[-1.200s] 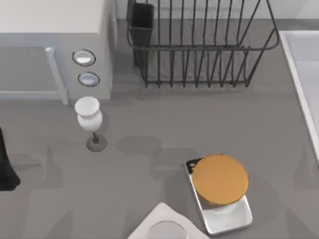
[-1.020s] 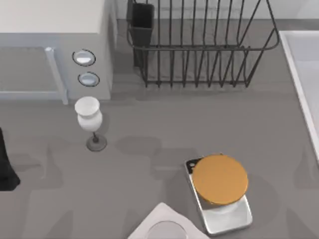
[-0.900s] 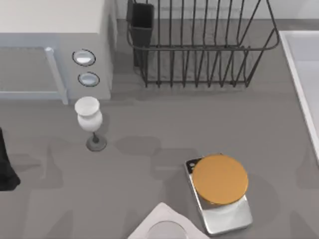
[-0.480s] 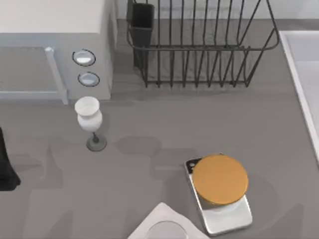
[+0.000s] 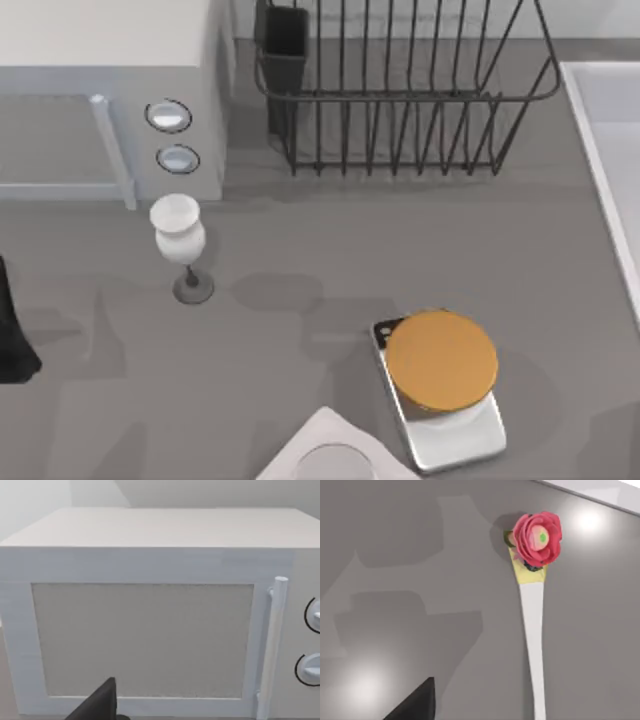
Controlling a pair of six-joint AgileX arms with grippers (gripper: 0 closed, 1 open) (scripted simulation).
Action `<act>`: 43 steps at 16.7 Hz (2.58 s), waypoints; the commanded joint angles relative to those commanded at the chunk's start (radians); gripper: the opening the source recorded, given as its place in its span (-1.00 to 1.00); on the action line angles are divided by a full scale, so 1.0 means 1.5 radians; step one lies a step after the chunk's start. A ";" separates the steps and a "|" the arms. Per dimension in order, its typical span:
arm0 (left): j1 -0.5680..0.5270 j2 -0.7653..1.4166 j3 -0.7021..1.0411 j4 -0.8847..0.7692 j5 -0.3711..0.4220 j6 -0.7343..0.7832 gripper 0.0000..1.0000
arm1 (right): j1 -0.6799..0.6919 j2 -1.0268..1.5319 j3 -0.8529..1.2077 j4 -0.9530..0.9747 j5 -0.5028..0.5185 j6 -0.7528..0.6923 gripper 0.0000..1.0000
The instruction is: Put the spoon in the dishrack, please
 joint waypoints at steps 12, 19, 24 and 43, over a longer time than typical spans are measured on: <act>0.000 0.000 0.000 0.000 0.000 0.000 1.00 | -0.075 0.168 0.115 -0.116 -0.006 -0.116 1.00; 0.000 0.000 0.000 0.000 0.000 0.000 1.00 | -0.075 0.257 0.017 0.078 -0.006 -0.112 1.00; 0.000 0.000 0.000 0.000 0.000 0.000 1.00 | -0.074 0.309 -0.040 0.179 -0.006 -0.111 1.00; 0.000 0.000 0.000 0.000 0.000 0.000 1.00 | -0.074 0.310 -0.040 0.179 -0.006 -0.111 -1.00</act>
